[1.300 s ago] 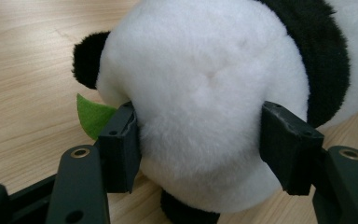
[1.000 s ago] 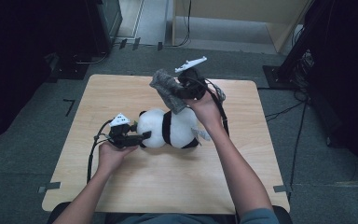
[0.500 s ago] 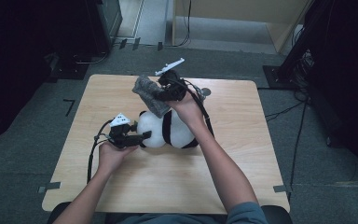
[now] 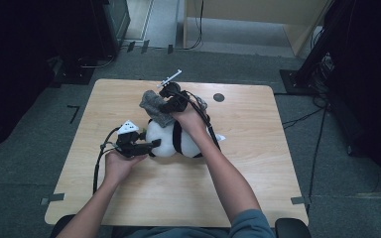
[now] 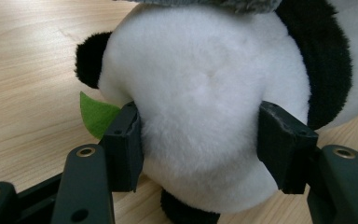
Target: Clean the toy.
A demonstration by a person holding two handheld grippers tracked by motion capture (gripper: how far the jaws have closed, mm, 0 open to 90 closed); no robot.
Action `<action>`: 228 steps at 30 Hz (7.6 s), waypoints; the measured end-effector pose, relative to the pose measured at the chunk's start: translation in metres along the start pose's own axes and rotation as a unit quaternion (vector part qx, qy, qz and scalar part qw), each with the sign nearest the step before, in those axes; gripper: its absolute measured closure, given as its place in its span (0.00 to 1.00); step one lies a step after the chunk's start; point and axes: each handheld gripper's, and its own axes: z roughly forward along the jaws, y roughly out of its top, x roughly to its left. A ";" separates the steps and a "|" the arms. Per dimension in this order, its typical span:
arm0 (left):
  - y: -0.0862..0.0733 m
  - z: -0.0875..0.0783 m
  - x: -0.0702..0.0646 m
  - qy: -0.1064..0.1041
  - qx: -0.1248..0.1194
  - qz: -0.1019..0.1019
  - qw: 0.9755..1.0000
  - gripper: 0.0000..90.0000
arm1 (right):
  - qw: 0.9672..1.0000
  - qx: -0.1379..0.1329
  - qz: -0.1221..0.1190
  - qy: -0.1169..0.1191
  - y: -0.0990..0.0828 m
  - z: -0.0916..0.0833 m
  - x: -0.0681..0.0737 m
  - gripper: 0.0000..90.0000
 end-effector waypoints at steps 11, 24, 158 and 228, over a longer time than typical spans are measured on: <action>0.000 0.000 0.000 0.001 0.000 -0.002 1.000 0.43 | 0.999 0.021 0.029 -0.024 -0.021 -0.010 -0.035 0.83; 0.000 0.000 0.000 0.000 0.001 -0.004 1.000 0.44 | 0.997 0.014 0.062 -0.049 -0.044 -0.036 -0.069 0.83; -0.001 0.000 -0.001 0.003 -0.003 -0.002 1.000 0.45 | 0.997 -0.058 0.050 0.027 -0.038 -0.103 -0.022 0.84; -0.002 0.000 -0.001 0.001 -0.005 -0.003 1.000 0.45 | 0.992 -0.074 0.103 -0.006 -0.121 -0.114 -0.054 0.84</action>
